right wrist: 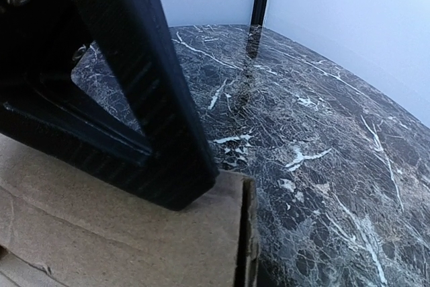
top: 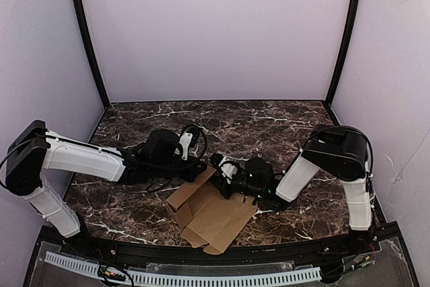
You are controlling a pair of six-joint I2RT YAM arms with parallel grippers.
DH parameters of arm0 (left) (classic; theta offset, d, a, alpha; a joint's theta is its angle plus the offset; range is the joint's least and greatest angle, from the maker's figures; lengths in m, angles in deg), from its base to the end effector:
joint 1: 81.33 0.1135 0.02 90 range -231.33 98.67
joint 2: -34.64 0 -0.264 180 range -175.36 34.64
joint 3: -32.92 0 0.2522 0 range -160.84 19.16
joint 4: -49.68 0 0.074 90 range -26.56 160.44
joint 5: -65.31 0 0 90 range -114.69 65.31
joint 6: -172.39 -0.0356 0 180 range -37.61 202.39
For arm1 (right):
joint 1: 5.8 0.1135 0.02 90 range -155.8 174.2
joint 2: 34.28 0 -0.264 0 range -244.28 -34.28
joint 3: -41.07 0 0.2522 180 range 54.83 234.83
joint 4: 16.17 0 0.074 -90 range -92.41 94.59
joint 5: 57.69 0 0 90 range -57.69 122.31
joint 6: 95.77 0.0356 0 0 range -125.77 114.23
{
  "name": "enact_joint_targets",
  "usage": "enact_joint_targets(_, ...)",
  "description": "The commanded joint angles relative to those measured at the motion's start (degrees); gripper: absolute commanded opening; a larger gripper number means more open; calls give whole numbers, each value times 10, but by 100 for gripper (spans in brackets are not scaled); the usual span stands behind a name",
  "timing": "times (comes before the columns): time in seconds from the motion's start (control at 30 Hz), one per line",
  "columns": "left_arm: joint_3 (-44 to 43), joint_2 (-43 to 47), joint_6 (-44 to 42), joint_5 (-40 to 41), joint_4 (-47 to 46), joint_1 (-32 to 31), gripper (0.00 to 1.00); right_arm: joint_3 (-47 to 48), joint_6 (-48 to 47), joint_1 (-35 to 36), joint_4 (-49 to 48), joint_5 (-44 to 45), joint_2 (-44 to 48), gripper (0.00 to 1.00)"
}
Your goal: Fold the paper box
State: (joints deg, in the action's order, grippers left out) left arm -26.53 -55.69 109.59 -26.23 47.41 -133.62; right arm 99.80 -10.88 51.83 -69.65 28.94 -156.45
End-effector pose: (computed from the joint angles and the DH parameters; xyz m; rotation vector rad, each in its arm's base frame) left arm 0.2036 -0.2650 0.1956 0.4928 2.1343 -0.8540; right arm 0.2023 0.3231 0.0924 -0.9747 1.5132 0.7160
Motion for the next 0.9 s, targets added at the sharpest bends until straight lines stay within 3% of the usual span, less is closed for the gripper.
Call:
enact_joint_targets(0.0,15,-24,11,-23,45,-5,1,-12,1,10,6,25,9,24)
enact_joint_targets(0.63,-16,-55,10,8,86,-21,0,-51,28,19,-1,53,48,25)
enact_joint_targets(0.87,-14,-48,16,8,88,-21,1,-48,22,25,21,74,47,10)
